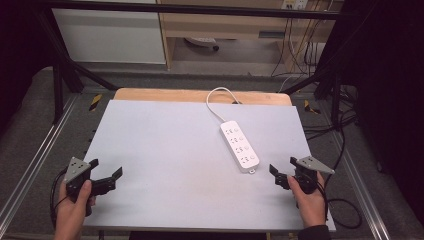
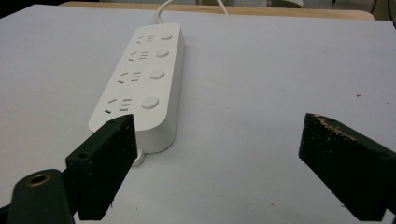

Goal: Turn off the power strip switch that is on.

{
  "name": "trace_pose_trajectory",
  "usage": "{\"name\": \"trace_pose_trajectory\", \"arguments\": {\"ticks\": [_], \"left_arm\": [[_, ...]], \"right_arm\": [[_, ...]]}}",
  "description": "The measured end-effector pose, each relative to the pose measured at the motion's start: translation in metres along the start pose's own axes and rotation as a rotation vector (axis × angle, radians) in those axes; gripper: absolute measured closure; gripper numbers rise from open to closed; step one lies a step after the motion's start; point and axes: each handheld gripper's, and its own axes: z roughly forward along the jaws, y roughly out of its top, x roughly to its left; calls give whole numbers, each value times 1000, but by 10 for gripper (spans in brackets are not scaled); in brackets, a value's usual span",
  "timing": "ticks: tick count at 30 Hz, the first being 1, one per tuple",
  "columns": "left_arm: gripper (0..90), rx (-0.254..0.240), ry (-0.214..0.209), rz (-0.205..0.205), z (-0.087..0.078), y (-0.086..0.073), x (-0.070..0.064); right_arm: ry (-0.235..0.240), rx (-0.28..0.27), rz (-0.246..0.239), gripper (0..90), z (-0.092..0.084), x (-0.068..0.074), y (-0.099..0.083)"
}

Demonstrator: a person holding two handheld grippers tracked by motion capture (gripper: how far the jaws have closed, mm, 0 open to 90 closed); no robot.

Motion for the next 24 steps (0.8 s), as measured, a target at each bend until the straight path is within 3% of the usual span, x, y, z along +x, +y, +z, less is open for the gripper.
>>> {"name": "trace_pose_trajectory", "arguments": {"ticks": [11, 15, 20, 21, 24], "left_arm": [[60, 2, -21, 2, 0, 0, -1], [60, -4, -39, 31, 0, 0, -3], [59, 8, -35, 30, 1, 0, -6], [59, 4, -44, 3, 1, 0, -6], [59, 4, -50, -5, 1, -1, -6]], "right_arm": [[-3, 14, 0, 39, -2, 3, 6], [-7, 22, 9, 29, -4, 5, 7], [28, -5, 1, 24, -10, 11, 14], [34, -16, 2, 27, -11, 12, 16], [59, -35, 2, 29, -13, 15, 23]]}}
